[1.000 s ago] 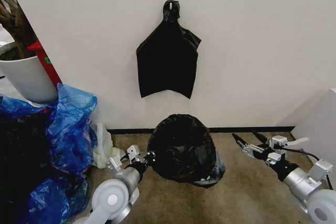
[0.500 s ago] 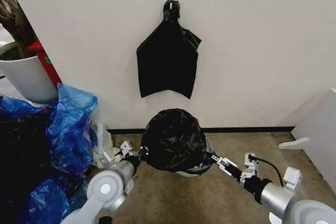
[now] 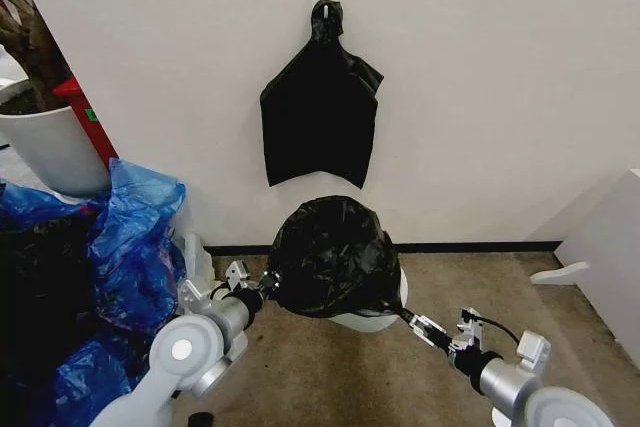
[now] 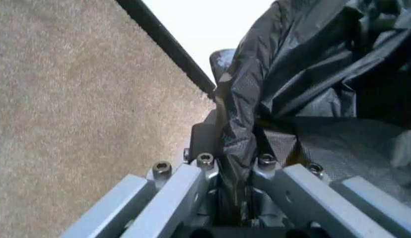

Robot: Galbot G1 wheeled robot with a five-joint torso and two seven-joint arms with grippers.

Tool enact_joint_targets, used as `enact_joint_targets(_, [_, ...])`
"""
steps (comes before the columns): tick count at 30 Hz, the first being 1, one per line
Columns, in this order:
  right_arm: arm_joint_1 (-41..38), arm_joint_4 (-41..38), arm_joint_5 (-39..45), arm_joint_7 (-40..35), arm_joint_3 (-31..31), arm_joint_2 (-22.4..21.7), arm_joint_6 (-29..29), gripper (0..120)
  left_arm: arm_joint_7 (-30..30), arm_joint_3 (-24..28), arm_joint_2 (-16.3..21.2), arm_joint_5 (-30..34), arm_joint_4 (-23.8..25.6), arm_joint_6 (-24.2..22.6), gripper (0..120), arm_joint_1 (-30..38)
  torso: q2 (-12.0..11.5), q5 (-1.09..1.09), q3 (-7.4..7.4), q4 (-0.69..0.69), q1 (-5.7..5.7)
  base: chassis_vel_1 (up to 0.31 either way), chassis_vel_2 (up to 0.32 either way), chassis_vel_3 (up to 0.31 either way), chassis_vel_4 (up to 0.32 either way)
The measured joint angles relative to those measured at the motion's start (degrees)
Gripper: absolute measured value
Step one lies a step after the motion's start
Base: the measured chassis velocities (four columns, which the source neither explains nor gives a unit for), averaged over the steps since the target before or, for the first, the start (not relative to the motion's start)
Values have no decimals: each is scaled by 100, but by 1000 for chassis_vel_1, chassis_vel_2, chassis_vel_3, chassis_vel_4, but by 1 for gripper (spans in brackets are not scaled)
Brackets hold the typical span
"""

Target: Place the garbage bag over the trash bin.

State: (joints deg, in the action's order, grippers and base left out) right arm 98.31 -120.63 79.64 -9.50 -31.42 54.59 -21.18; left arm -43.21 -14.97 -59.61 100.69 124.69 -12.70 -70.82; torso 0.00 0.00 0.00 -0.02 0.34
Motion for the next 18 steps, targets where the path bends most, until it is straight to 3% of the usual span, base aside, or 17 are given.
enact_joint_targets(9, [97, 341, -769, 395, -24, 114, 238, 100, -379, -108, -6, 496, 122, -60, 1, 87, 0, 1, 0, 0, 0, 0, 0, 0, 0])
enact_joint_targets(18, [912, -1075, -368, 394, -600, 217, 320, 100, -335, -95, -6, 336, -79, -61, 1, 100, 0, -4, -1, -1, 0, 0, 0, 0, 0])
